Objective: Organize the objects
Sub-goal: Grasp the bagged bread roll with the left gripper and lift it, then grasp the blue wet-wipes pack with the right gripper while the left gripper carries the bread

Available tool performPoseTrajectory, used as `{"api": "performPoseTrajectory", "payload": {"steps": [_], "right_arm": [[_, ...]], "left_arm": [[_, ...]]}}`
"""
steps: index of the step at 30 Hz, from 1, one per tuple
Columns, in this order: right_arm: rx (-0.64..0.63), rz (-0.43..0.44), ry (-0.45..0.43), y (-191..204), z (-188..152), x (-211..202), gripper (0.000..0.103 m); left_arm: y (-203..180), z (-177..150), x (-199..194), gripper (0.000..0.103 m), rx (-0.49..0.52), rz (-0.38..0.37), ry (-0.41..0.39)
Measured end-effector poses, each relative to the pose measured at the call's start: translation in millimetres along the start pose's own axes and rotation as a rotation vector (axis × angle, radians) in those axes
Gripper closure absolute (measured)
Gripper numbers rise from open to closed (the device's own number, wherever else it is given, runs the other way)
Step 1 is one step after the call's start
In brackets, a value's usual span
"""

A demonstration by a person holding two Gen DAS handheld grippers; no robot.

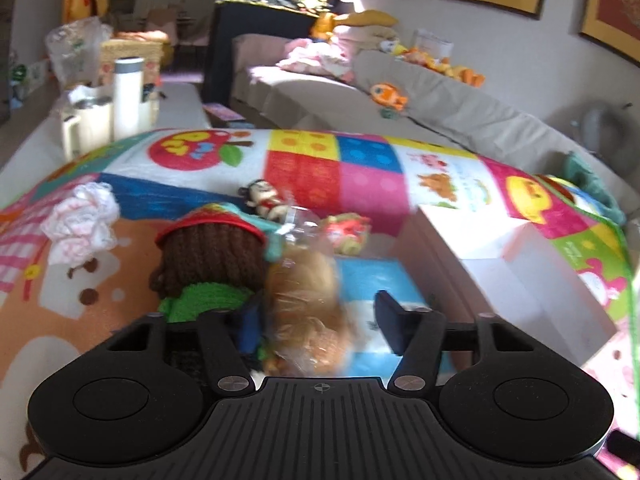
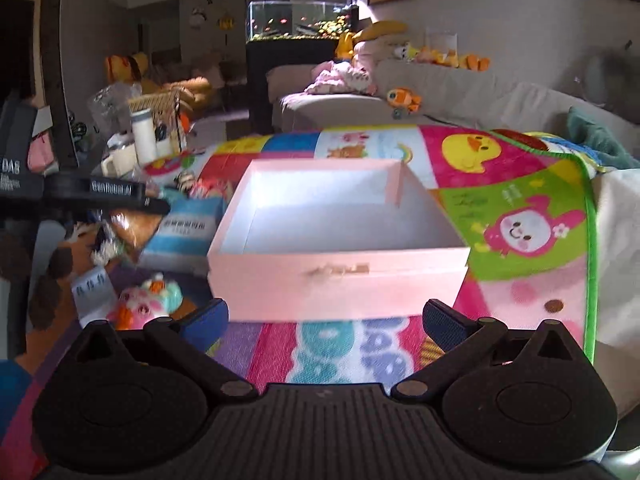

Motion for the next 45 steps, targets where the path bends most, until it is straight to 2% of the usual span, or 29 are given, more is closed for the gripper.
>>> {"api": "performPoseTrajectory", "payload": {"steps": [2,9,12,13,14,17,21,29,32,34,36,39,42,45], "right_arm": [[0.007,-0.013,-0.021,-4.0,9.0,-1.3,0.000],[0.001,-0.013,-0.040,-0.2,20.3,-2.0,0.000],[-0.014,0.001,-0.042,6.2,21.5,-3.7,0.000],[-0.022,0.003,-0.044,8.5,22.6,-4.2,0.000],[-0.031,0.003,-0.046,10.7,24.2,-5.2,0.000],[-0.061,0.012,-0.056,17.8,30.6,-7.9,0.000],[-0.099,0.029,-0.053,30.5,37.6,-3.4,0.000],[-0.197,0.129,0.009,79.9,60.9,35.4,0.001],[-0.190,0.179,0.090,99.9,74.1,65.1,0.013],[-0.162,0.193,0.155,111.5,81.3,89.6,0.015],[-0.171,0.158,0.192,120.3,87.2,114.5,0.018],[-0.227,0.056,0.220,125.3,90.1,152.3,0.021],[-0.248,-0.052,0.291,117.7,86.4,191.8,0.037],[-0.187,-0.078,0.346,108.6,88.0,217.7,0.038]], "left_arm": [[4.0,1.1,6.0,0.049,-0.015,0.008,0.007],[0.5,3.6,18.0,0.050,0.007,0.034,0.014],[-1.3,1.5,17.6,0.054,0.031,0.037,0.020],[-1.4,0.6,15.6,0.061,0.046,0.039,0.022],[-0.5,-1.2,12.5,0.063,0.065,0.040,0.027],[9.1,-7.1,-1.8,0.064,0.052,-0.018,0.036],[23.8,-4.6,-35.2,0.064,0.019,-0.061,-0.033],[59.8,11.8,-100.6,0.064,-0.049,-0.128,-0.140],[76.4,8.3,-113.9,0.064,-0.085,-0.146,-0.155],[88.3,5.5,-117.5,0.064,-0.105,-0.157,-0.147],[99.3,2.9,-119.5,0.064,-0.119,-0.160,-0.142],[115.1,-0.4,-121.9,0.064,-0.138,-0.172,-0.140],[127.1,-3.0,-121.8,0.064,-0.146,-0.181,-0.136],[135.8,-7.0,-116.6,0.064,-0.152,-0.179,-0.126]]}}
Point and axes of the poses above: each gripper's, at about its wrist camera, not at the fingertips, and x roughly the way its jaws point, y to its left, z to its top, the point moved 6 cm from there along x, roughly the way its jaws point, and after that the axes turned 15 degrees about z, right-handed, at the moved point
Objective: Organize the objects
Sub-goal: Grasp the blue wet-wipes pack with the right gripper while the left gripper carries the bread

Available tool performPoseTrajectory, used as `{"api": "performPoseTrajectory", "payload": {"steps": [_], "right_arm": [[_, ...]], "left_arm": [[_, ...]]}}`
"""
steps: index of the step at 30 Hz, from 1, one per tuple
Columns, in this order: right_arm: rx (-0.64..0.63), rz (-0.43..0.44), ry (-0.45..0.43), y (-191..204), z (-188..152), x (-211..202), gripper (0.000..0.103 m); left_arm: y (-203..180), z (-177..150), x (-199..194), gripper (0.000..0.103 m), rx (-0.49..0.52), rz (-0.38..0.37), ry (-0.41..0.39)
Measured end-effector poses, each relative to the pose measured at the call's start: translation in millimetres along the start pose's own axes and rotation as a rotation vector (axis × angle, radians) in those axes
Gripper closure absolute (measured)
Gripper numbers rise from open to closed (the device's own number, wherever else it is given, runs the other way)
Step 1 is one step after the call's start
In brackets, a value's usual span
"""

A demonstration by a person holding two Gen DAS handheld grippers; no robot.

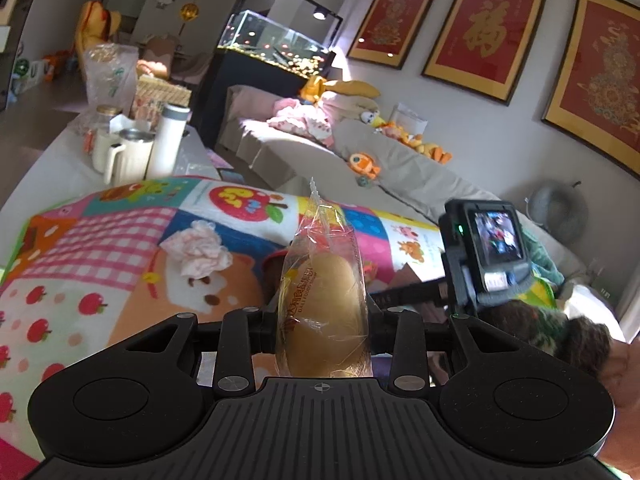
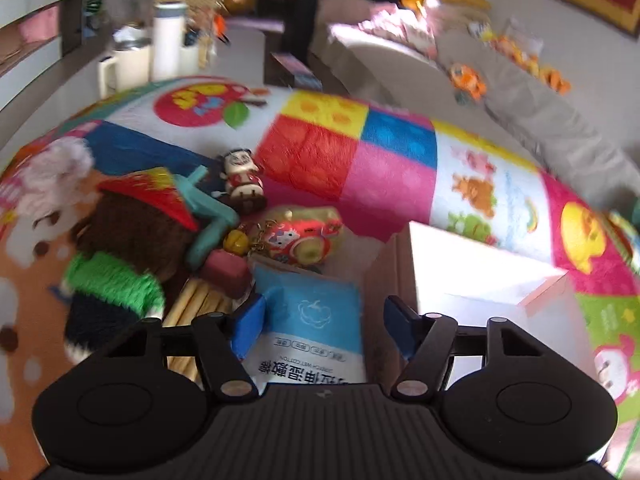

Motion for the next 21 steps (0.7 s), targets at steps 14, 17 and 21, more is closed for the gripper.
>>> {"api": "performPoseTrajectory", "payload": {"steps": [14,17,21], "right_arm": [[0.088,0.215,-0.036,1.2,-14.9,-58.4,0.051],[0.085,0.274,-0.090,-10.2,-38.1,-108.9,0.051],[0.078,0.267,-0.151,-40.0,-80.3,-167.8,0.051]], "left_arm": [[-2.9,-19.4,10.3,0.064,0.016,-0.001,0.091],[-20.9,-26.8,7.8,0.064,0.060,-0.012,0.131],[-67.3,-29.6,7.8,0.064,0.132,-0.059,0.167]]}}
Point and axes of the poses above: each gripper's, at about its wrist camera, not at the fingertips, and x roughly the way its jaws point, y to its left, z to its top, the point moved 6 cm from there along x, roughly the way its jaws point, and after that the axes turned 15 degrees about z, right-handed, at the moved point
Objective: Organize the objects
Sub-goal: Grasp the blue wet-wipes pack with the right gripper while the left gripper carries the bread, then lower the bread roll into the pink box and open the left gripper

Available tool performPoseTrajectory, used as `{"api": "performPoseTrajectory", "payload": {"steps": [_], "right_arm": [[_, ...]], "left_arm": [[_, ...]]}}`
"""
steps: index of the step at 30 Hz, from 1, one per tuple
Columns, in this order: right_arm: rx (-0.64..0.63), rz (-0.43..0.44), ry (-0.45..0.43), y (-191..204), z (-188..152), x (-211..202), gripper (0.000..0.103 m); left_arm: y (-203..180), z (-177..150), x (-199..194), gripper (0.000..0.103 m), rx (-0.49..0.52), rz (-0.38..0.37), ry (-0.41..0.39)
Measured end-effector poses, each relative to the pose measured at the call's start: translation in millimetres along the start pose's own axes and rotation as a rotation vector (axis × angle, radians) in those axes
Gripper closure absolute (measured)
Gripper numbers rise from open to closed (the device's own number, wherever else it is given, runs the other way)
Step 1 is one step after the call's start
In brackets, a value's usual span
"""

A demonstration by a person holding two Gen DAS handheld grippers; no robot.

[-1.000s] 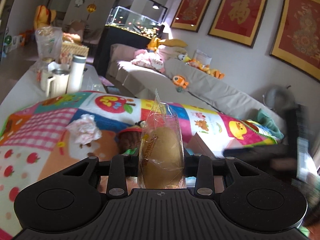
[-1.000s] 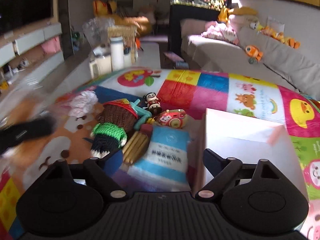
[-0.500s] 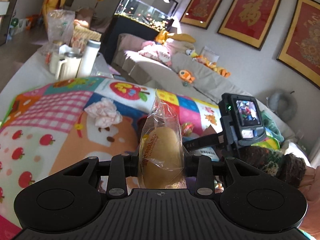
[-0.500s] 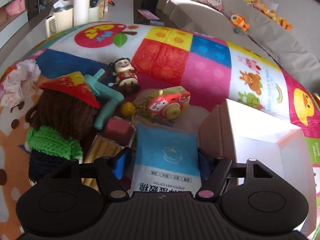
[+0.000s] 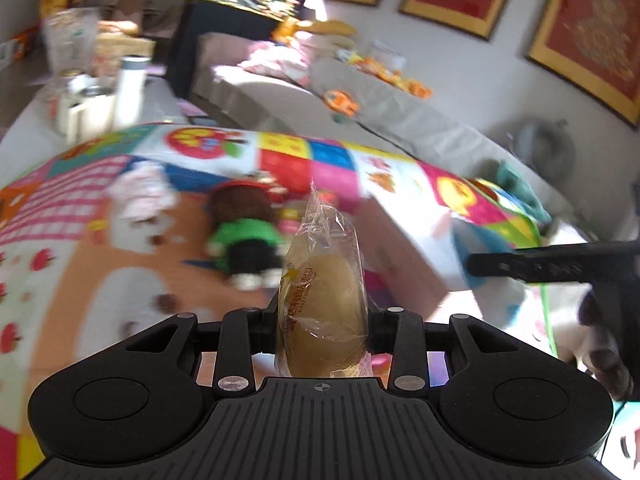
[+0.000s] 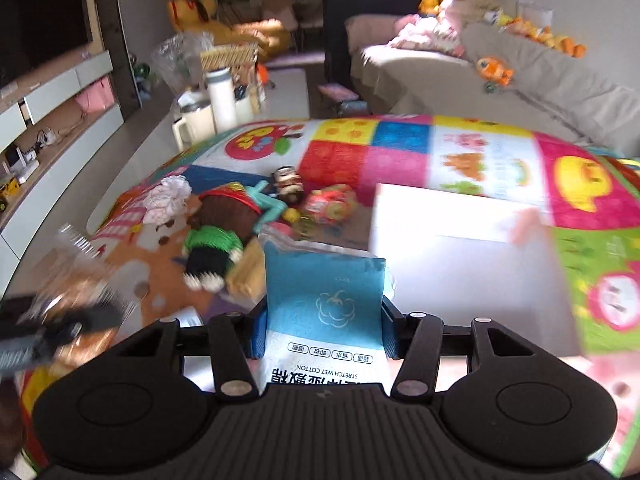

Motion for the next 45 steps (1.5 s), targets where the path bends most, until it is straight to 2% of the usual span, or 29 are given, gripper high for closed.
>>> {"api": "performPoseTrajectory", "payload": {"steps": [2,5,9,11,13,16,18,19,21,23,26,31,33,35,37,39,42,43,45], "right_arm": [[-0.018,-0.043,-0.059,-14.6,-10.4,-33.2,0.051],[0.021,-0.084,-0.156,-44.5,-17.2,-78.4,0.051],[0.103,-0.128,-0.275,-85.7,-19.6,-116.6,0.051],[0.130,-0.133,-0.313,-99.4,-20.4,-126.8,0.051],[0.143,-0.129,-0.338,-108.6,-22.7,-131.2,0.051],[0.139,-0.141,-0.346,-115.5,-23.9,-127.4,0.051],[0.133,-0.145,-0.343,-118.4,-25.0,-123.5,0.051],[0.130,-0.147,-0.343,-121.0,-25.6,-122.2,0.051],[0.131,-0.150,-0.339,-123.4,-24.7,-114.9,0.051],[0.137,-0.140,-0.328,-126.1,-20.2,-104.3,0.051],[0.123,-0.132,-0.297,-125.8,-7.7,-79.2,0.051],[0.070,-0.157,-0.213,-130.8,21.5,-21.1,0.051],[0.041,-0.199,-0.188,-131.8,27.9,-5.0,0.051],[0.010,-0.232,-0.183,-130.4,31.1,0.2,0.051],[0.008,-0.230,-0.194,-128.1,31.6,-4.4,0.051],[0.010,-0.226,-0.212,-126.8,30.7,-16.0,0.051],[0.006,-0.248,-0.225,-129.3,26.2,-34.4,0.051],[0.011,-0.255,-0.226,-132.0,24.1,-39.5,0.051],[0.031,-0.258,-0.218,-139.7,20.0,-44.3,0.051]], "left_arm": [[-32.9,6.8,1.9,0.064,0.044,-0.043,-0.001],[-89.9,26.2,12.1,0.064,0.101,-0.110,-0.017],[-156.1,52.7,52.9,0.064,0.074,-0.158,-0.023],[-180.9,58.6,82.5,0.064,0.061,-0.143,-0.027],[-193.6,57.1,111.9,0.063,0.073,-0.081,-0.021],[-192.2,42.1,151.9,0.063,0.083,0.028,0.065],[-187.3,31.0,166.0,0.063,0.120,0.067,0.133],[-183.7,28.2,168.3,0.063,0.137,0.075,0.139],[-173.8,31.0,159.2,0.063,0.126,0.060,0.095],[-159.6,38.9,145.2,0.063,0.072,0.051,0.051],[-144.6,55.8,124.8,0.063,0.032,0.005,0.024],[-140.9,62.1,96.7,0.062,0.091,-0.064,0.025],[-143.7,57.3,92.2,0.062,0.119,-0.107,0.035],[-152.4,52.5,96.9,0.062,0.141,-0.148,0.050],[-168.8,47.1,110.1,0.062,0.198,-0.157,0.065],[-180.3,38.0,132.1,0.060,0.258,-0.089,0.080],[-174.1,36.8,151.0,0.063,0.280,0.046,0.009],[-168.6,39.6,151.1,0.070,0.260,0.062,-0.019],[-154.8,48.6,145.6,0.070,0.183,0.068,-0.037]]}}
Point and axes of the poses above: each gripper's, at about its wrist camera, not at the fingertips, and x roughly the way its jaws point, y to its left, z to its top, the point moved 6 cm from there along x, roughly the way its jaws point, and after that the axes turned 15 degrees about z, right-handed, at the moved point
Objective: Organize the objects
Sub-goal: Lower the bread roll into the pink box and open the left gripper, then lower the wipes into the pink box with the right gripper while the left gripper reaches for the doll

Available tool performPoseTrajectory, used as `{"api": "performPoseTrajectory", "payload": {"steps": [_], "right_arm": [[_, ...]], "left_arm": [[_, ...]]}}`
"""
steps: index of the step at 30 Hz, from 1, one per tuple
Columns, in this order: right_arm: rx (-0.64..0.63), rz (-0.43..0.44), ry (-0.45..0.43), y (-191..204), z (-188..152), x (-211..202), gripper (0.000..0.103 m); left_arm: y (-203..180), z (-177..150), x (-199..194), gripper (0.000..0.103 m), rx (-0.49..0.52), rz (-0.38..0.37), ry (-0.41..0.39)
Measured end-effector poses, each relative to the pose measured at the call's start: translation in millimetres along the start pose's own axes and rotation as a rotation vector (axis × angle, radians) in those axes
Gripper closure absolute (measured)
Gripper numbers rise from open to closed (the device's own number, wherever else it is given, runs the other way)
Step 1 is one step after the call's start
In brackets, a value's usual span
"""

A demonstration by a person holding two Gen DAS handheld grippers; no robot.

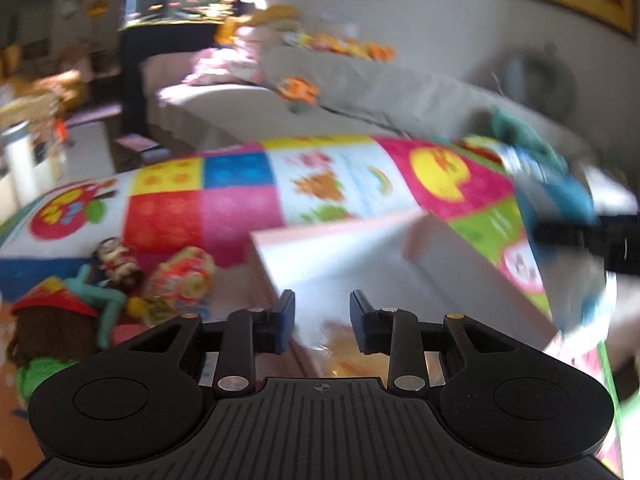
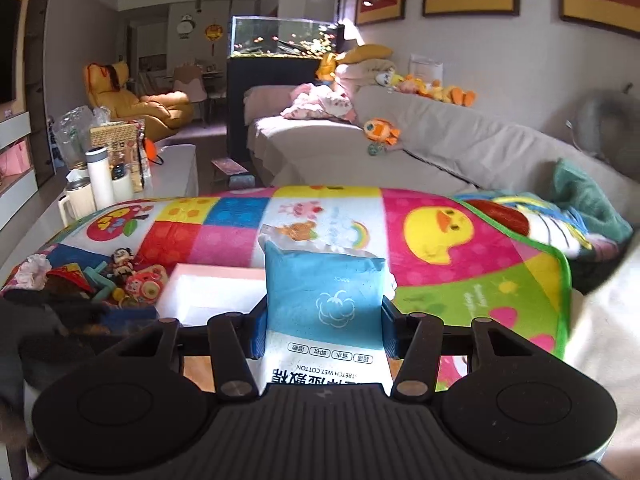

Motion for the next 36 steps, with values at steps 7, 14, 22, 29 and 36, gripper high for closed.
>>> {"api": "performPoseTrajectory", "payload": {"steps": [7,14,22,29,36], "right_arm": [[-0.018,0.021,0.043,3.6,-8.5,45.4,0.051],[0.042,0.111,0.204,22.3,-28.5,102.7,0.047],[0.086,0.119,0.093,22.8,-28.3,32.9,0.033],[0.023,0.165,0.085,60.0,-41.1,-6.0,0.024],[-0.039,0.149,0.098,86.1,-67.8,-12.8,0.018]], "left_arm": [[50.5,26.4,-52.4,0.070,-0.139,-0.020,-0.086],[129.0,16.4,-74.5,0.070,-0.208,0.134,-0.126],[178.7,-16.1,-37.4,0.070,-0.164,0.108,0.066],[165.1,-21.1,9.4,0.065,-0.099,0.258,0.109],[164.7,-24.4,18.8,0.055,-0.113,0.308,0.113]]}}
Point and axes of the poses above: each gripper's, at about its wrist camera, not at the fingertips, and x roughly the way its jaws point, y to its left, z to its top, the point moved 6 cm from there along x, roughly the way its jaws point, and after that the axes turned 15 degrees about z, right-handed, at the moved point
